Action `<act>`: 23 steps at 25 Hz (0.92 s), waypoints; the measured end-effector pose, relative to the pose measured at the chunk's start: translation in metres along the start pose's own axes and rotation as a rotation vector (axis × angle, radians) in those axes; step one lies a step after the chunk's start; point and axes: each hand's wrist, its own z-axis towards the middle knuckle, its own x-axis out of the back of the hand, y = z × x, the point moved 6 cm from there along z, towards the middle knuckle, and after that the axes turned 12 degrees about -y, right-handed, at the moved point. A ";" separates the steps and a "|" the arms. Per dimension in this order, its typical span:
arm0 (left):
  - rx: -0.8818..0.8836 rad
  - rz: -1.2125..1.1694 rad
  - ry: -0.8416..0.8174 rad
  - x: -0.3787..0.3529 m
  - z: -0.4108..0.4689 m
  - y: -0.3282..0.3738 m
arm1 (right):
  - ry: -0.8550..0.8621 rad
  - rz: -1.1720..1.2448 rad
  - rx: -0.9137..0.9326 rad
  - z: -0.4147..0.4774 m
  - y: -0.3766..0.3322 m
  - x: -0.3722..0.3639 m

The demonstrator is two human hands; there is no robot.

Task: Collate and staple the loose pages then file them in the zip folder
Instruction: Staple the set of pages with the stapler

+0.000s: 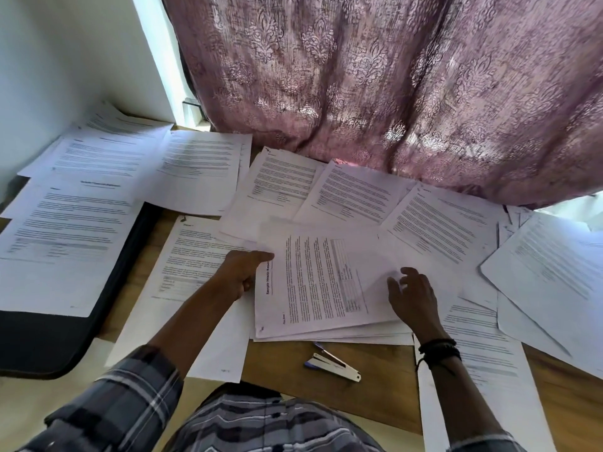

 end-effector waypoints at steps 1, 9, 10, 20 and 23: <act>-0.035 0.025 0.000 -0.002 0.000 0.000 | 0.006 -0.008 -0.004 0.000 0.001 0.001; -0.432 0.066 -0.150 -0.018 -0.024 0.021 | -0.018 0.096 0.058 0.004 0.004 0.016; -0.488 0.037 -0.187 -0.017 -0.033 0.030 | -0.032 0.186 0.093 0.002 0.001 0.017; -0.733 0.064 -0.264 -0.003 -0.070 0.072 | -0.248 0.642 0.404 0.000 -0.032 0.019; -0.742 0.096 -0.234 -0.013 -0.064 0.063 | -0.167 0.609 0.389 -0.004 -0.024 0.022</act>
